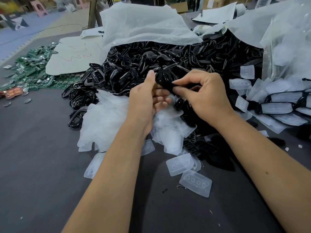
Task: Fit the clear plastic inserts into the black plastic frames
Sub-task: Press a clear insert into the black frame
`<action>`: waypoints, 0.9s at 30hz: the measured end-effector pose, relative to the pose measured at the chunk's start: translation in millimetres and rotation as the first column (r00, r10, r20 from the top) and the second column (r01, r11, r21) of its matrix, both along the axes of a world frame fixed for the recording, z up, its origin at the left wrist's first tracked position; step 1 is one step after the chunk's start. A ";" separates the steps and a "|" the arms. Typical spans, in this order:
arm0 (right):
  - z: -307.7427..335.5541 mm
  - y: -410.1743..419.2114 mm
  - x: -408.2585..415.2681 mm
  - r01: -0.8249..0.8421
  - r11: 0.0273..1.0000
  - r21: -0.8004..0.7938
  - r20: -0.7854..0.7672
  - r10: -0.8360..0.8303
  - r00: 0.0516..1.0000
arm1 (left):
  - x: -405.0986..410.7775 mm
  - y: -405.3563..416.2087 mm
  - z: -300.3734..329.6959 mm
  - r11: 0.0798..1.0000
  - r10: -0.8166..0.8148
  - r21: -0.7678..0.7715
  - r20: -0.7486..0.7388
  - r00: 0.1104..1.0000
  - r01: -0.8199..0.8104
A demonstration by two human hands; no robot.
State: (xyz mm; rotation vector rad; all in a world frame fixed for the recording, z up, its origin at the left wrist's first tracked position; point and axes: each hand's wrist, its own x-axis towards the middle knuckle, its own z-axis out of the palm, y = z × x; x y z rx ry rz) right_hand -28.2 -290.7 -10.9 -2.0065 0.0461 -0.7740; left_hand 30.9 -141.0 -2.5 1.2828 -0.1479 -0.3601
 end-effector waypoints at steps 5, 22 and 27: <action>1.6 -5.1 3.2 -0.080 0.868 0.490 -0.060 0.125 0.990 | -3.1 0.2 -4.8 1.000 -0.010 -0.012 0.132 0.991 0.012; 6.5 -12.6 -1.7 -0.220 0.592 0.775 -0.018 0.370 0.929 | -4.9 -1.1 -6.8 0.995 -0.099 0.012 0.211 0.972 0.099; 3.3 -12.8 0.0 -0.248 0.541 0.804 0.019 0.393 0.919 | -4.0 -0.4 -7.8 0.994 -0.107 0.002 0.197 0.974 0.109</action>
